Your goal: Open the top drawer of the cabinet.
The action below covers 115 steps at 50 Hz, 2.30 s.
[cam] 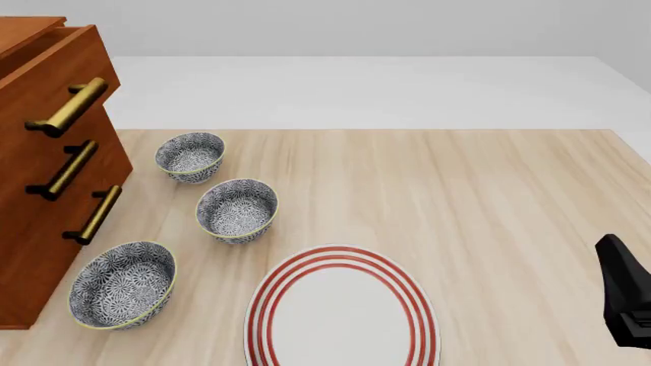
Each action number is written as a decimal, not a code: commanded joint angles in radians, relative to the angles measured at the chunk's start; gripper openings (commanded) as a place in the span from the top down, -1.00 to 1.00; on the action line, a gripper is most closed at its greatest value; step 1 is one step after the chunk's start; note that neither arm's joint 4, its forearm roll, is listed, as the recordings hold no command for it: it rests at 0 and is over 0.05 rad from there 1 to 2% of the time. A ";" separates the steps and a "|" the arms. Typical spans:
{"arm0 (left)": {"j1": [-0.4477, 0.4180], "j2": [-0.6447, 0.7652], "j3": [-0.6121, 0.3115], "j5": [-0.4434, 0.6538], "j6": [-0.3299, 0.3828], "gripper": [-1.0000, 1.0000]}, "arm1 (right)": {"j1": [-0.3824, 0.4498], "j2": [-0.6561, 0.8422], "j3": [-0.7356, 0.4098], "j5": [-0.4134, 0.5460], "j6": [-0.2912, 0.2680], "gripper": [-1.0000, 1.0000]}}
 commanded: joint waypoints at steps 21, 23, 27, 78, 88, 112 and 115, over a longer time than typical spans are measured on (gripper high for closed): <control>0.066 0.125 -0.010 0.006 -0.070 -1.00 | 0.000 0.000 0.000 0.000 0.000 -1.00; 0.067 0.134 0.004 0.001 -0.075 -1.00 | 0.000 0.000 0.000 0.000 0.000 -1.00; 0.069 0.132 0.045 -0.024 -0.056 -1.00 | 0.000 0.000 0.000 0.000 0.000 -1.00; 0.109 0.231 0.122 -0.149 -0.034 -1.00 | 0.000 0.000 0.000 0.000 0.000 -1.00; 0.116 0.255 0.125 -0.173 -0.039 -1.00 | 0.000 0.000 0.000 0.000 0.000 -1.00; 0.113 0.290 0.151 -0.212 -0.050 -1.00 | 0.000 0.000 0.000 0.000 0.000 -1.00; 0.114 0.294 0.157 -0.219 -0.045 -1.00 | 0.000 0.000 0.000 0.000 0.001 -1.00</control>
